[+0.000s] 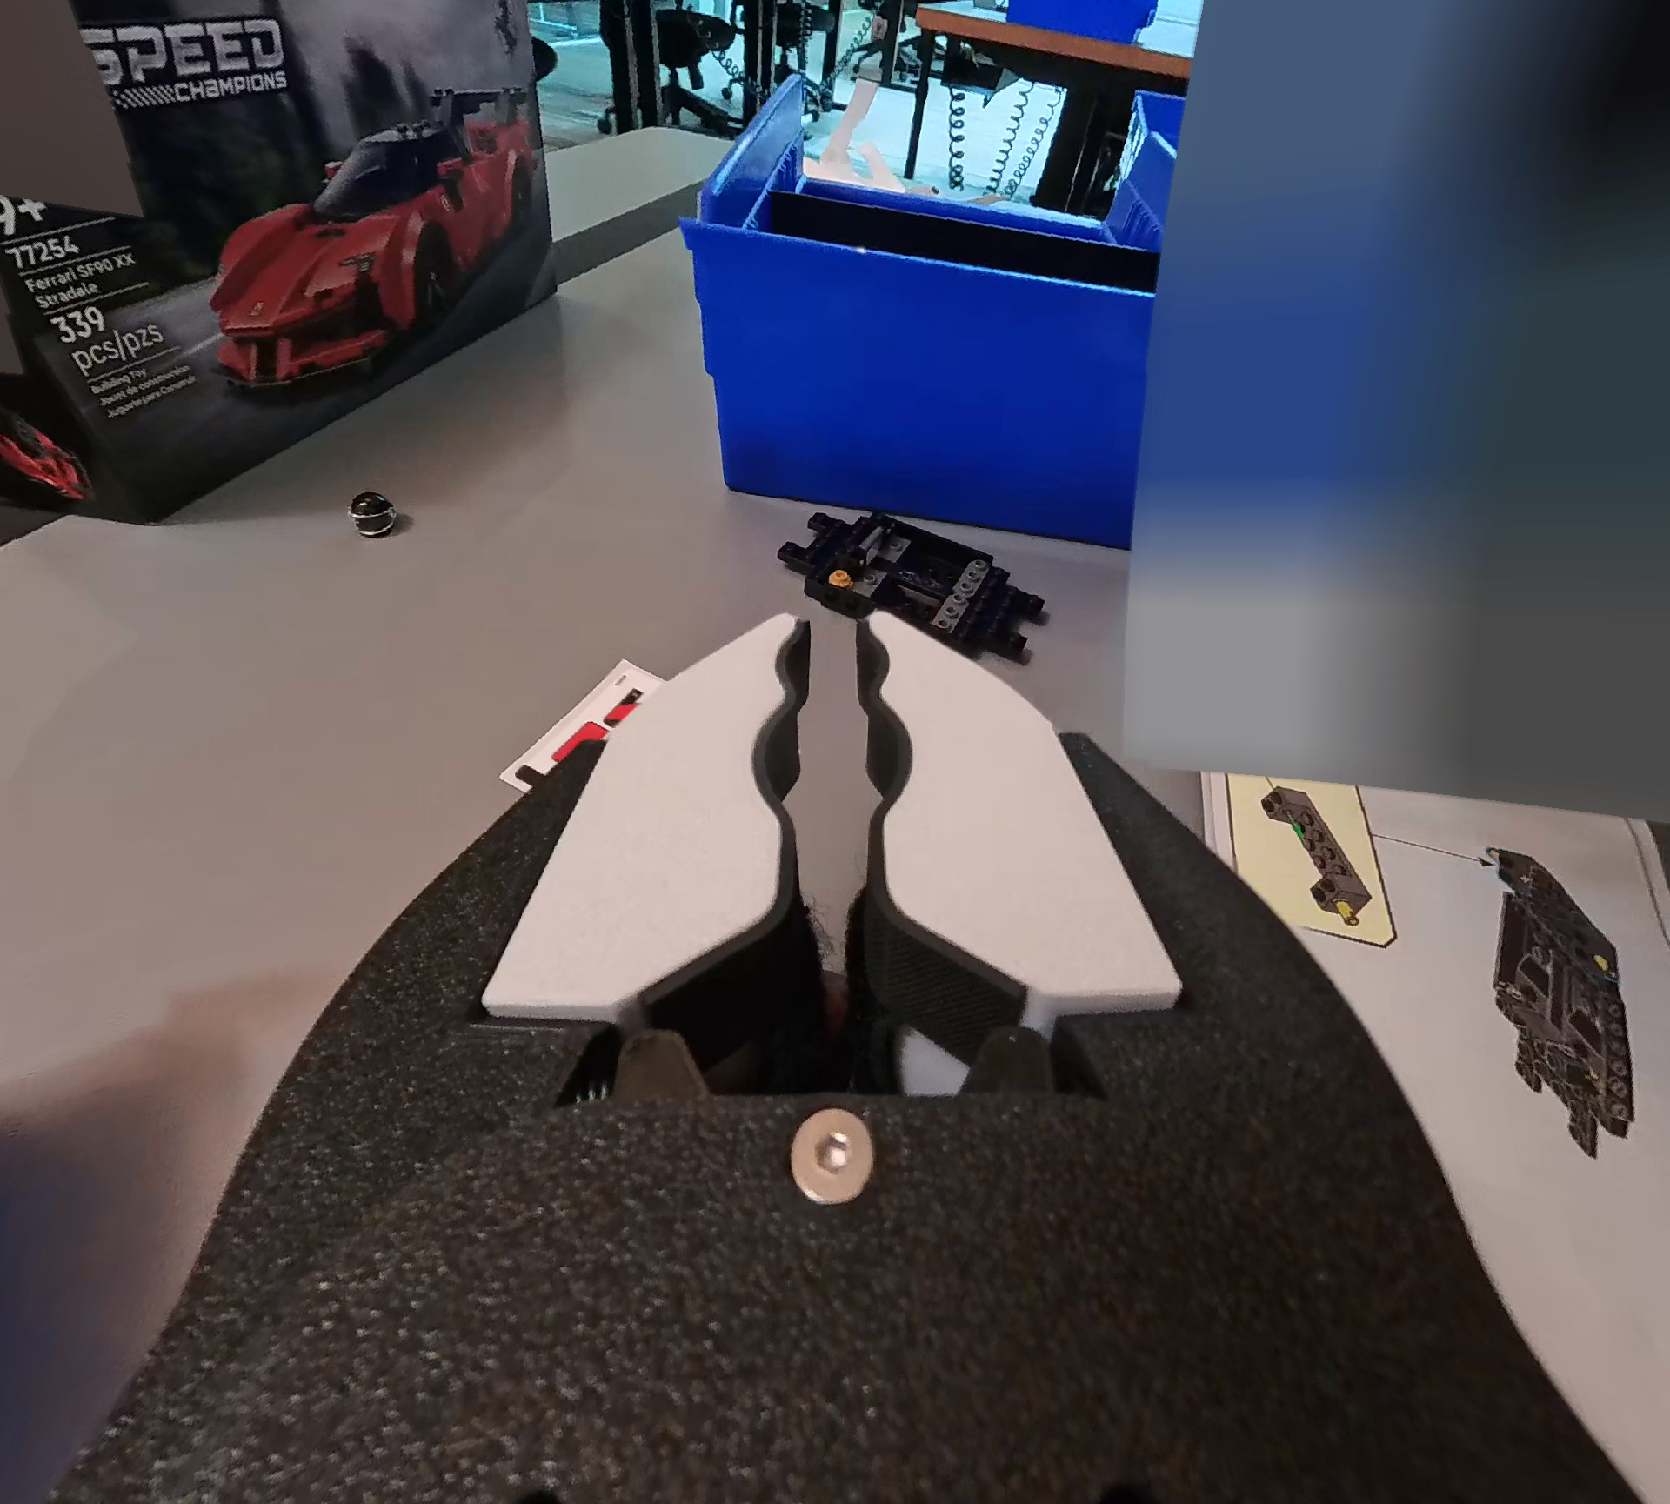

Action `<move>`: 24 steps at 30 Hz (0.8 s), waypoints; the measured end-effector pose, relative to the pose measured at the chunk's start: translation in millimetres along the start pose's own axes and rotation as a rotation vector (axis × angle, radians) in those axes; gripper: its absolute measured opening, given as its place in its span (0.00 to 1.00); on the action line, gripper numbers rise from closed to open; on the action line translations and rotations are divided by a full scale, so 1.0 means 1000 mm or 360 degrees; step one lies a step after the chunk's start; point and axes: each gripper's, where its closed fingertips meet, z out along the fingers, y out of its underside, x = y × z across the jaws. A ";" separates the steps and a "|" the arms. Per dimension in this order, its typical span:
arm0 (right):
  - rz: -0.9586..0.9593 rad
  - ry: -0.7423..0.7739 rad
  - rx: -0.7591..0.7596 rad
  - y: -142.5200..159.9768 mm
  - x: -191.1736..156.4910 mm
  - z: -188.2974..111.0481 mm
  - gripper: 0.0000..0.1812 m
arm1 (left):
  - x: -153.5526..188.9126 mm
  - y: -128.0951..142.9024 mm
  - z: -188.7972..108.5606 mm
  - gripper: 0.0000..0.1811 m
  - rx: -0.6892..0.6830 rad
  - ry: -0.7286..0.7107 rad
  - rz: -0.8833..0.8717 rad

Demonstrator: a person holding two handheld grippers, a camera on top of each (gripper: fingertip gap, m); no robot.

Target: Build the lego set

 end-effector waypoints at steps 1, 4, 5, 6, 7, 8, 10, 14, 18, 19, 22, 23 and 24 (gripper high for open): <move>0.0068 0.0043 -0.0002 0.009 -0.011 0.007 0.01 | 0.001 0.001 0.001 0.05 -0.0015 0.0003 0.0007; 0.0215 0.0031 0.0072 0.030 -0.048 0.039 0.01 | 0.002 0.004 0.003 0.05 -0.0060 0.0008 0.0026; 0.0234 0.0032 0.0097 0.037 -0.055 0.048 0.01 | 0.002 0.005 0.004 0.05 -0.0072 0.0008 0.0031; 0.0248 0.0050 0.0134 0.042 -0.058 0.056 0.01 | 0.003 0.006 0.005 0.05 -0.0083 0.0008 0.0036; 0.0282 0.0061 0.0151 0.048 -0.061 0.065 0.01 | 0.003 0.007 0.005 0.05 -0.0092 0.0008 0.0041; 0.0313 0.0044 0.0134 0.055 -0.065 0.076 0.01 | 0.003 0.007 0.005 0.05 -0.0098 0.0006 0.0046; 0.0305 0.0061 0.0099 0.066 -0.069 0.093 0.02 | 0.003 0.008 0.006 0.05 -0.0106 -0.0001 0.0057; 0.0248 0.0115 0.0052 0.077 -0.067 0.103 0.11 | 0.004 0.009 0.007 0.06 -0.0123 -0.0011 0.0084; 0.0263 0.0049 0.0074 0.074 -0.068 0.097 0.18 | 0.006 0.011 0.008 0.06 -0.0153 -0.0016 0.0122; 0.0258 0.0043 0.0100 0.071 -0.067 0.093 0.18 | 0.006 0.012 0.009 0.06 -0.0164 -0.0018 0.0132; 0.0234 -0.0005 0.0144 0.057 -0.066 0.072 0.14 | 0.008 0.016 0.011 0.07 -0.0204 -0.0018 0.0164; 0.0225 -0.0043 0.0159 0.048 -0.067 0.063 0.13 | 0.009 0.017 0.012 0.07 -0.0221 -0.0013 0.0174; 0.0205 -0.0084 0.0178 0.038 -0.067 0.052 0.12 | 0.010 0.018 0.012 0.07 -0.0238 -0.0006 0.0183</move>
